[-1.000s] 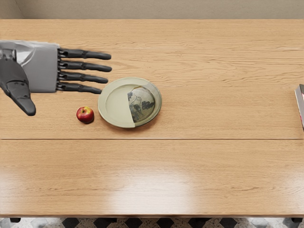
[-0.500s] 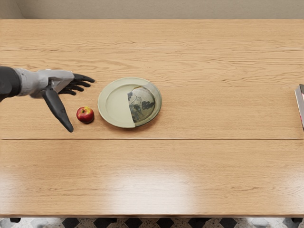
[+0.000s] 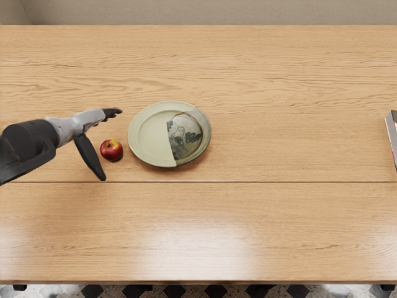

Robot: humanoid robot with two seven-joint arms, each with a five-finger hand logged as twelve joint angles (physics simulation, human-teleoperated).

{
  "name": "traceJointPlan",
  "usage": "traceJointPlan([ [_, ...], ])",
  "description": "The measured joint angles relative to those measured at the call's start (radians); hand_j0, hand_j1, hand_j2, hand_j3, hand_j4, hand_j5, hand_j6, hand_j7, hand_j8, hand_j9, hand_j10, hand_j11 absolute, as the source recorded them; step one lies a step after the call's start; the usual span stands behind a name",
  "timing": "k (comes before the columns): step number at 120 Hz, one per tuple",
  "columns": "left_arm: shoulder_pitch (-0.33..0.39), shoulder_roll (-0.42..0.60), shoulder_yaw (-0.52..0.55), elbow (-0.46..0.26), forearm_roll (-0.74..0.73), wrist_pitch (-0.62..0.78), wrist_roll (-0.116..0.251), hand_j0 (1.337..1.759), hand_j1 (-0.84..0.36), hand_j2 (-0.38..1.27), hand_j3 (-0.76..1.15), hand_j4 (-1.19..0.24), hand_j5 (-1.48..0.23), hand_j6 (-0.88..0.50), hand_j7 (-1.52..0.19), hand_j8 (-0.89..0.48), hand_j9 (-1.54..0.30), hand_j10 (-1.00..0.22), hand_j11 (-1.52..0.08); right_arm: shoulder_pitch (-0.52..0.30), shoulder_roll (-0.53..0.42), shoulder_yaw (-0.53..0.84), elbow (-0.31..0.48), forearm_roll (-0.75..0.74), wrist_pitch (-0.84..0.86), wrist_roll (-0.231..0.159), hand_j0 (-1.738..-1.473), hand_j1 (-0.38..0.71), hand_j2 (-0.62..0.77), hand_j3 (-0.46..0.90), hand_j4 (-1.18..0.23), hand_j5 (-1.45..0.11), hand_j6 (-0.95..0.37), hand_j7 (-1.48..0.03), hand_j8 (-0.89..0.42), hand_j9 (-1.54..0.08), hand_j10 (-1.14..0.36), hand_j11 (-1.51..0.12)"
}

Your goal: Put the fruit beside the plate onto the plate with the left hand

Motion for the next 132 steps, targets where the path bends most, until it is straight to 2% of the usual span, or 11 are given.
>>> traceJointPlan([
  [24, 0.04, -0.049, 0.002, 0.052, 0.081, 0.078, 0.0, 1.658, 0.33, 0.01, 0.0, -0.02, -0.03, -0.02, -0.03, -0.02, -0.03, -0.02, -0.02, 0.0, 0.0, 0.0, 0.0, 0.0, 0.0, 0.0, -1.658, -0.35, 0.0, 0.0, 0.0, 0.0, 0.0, 0.0, 0.0, 0.0, 0.0, 0.0],
  [47, 0.056, -0.115, 0.015, 0.102, 0.119, 0.146, 0.0, 1.658, 0.31, 0.01, 0.0, -0.04, -0.04, -0.04, -0.04, -0.04, -0.04, -0.04, -0.04, 0.0, 0.0, -0.001, 0.0, 0.0, 0.0, 0.0, -1.658, -0.35, 0.0, 0.0, 0.0, 0.0, 0.0, 0.0, 0.0, 0.0, 0.0, 0.0],
  [74, 0.069, -0.147, 0.042, 0.14, 0.157, 0.207, 0.0, 1.658, 0.3, 0.01, 0.0, -0.05, -0.06, -0.05, -0.06, -0.05, -0.06, -0.05, -0.06, 0.004, 0.0, -0.001, -0.001, -0.001, 0.0, 0.0, -1.658, -0.35, 0.0, 0.0, 0.0, 0.0, 0.0, 0.0, 0.0, 0.0, 0.0, 0.0],
  [115, 0.079, -0.157, 0.043, 0.15, 0.124, 0.213, 0.0, 1.658, 0.12, 0.04, 0.0, -0.2, -0.25, -0.2, -0.25, -0.2, -0.25, -0.2, -0.25, 0.008, 0.0, -0.001, -0.002, -0.002, 0.0, 0.0, -1.658, -0.35, 0.0, 0.0, 0.0, 0.0, 0.0, 0.0, 0.0, 0.0, 0.0, 0.0],
  [132, 0.081, -0.193, 0.044, 0.187, 0.125, 0.215, 0.0, 1.658, 0.06, 0.05, 0.0, -0.24, -0.31, -0.24, -0.31, -0.24, -0.31, -0.24, -0.31, 0.009, 0.0, -0.001, -0.002, -0.002, 0.0, 0.0, -1.658, -0.35, 0.0, 0.0, 0.0, 0.0, 0.0, 0.0, 0.0, 0.0, 0.0, 0.0],
])
